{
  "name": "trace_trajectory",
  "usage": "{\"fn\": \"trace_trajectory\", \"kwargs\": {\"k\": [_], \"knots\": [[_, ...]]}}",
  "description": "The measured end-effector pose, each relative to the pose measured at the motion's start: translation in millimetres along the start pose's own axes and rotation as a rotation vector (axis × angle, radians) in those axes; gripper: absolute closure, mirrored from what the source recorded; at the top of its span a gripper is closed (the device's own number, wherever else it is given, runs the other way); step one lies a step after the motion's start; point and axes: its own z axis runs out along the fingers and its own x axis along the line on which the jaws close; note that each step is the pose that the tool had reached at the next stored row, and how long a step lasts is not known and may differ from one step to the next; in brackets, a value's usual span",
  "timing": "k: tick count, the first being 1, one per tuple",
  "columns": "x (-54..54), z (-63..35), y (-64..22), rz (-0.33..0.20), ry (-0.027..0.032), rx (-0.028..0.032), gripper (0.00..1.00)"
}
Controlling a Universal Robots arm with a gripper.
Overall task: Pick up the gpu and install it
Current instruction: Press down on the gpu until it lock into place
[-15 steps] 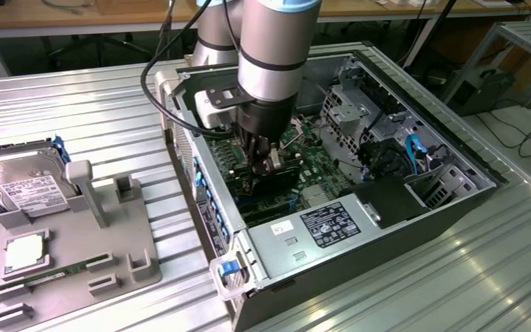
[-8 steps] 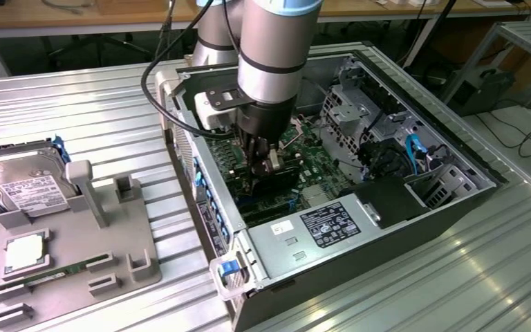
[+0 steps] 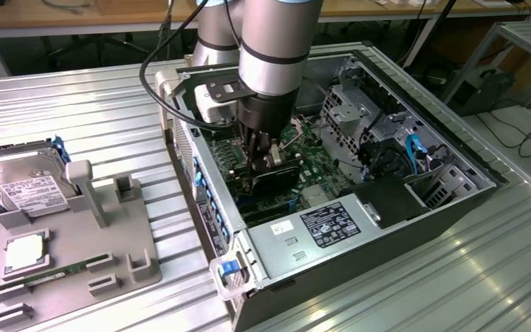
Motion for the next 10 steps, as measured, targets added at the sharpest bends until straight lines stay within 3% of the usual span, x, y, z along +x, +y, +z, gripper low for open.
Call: {"fn": "trace_trajectory", "kwargs": {"k": [10], "knots": [[0.0, 0.0, 0.0, 0.000, 0.0000, 0.0000, 0.89]]}}
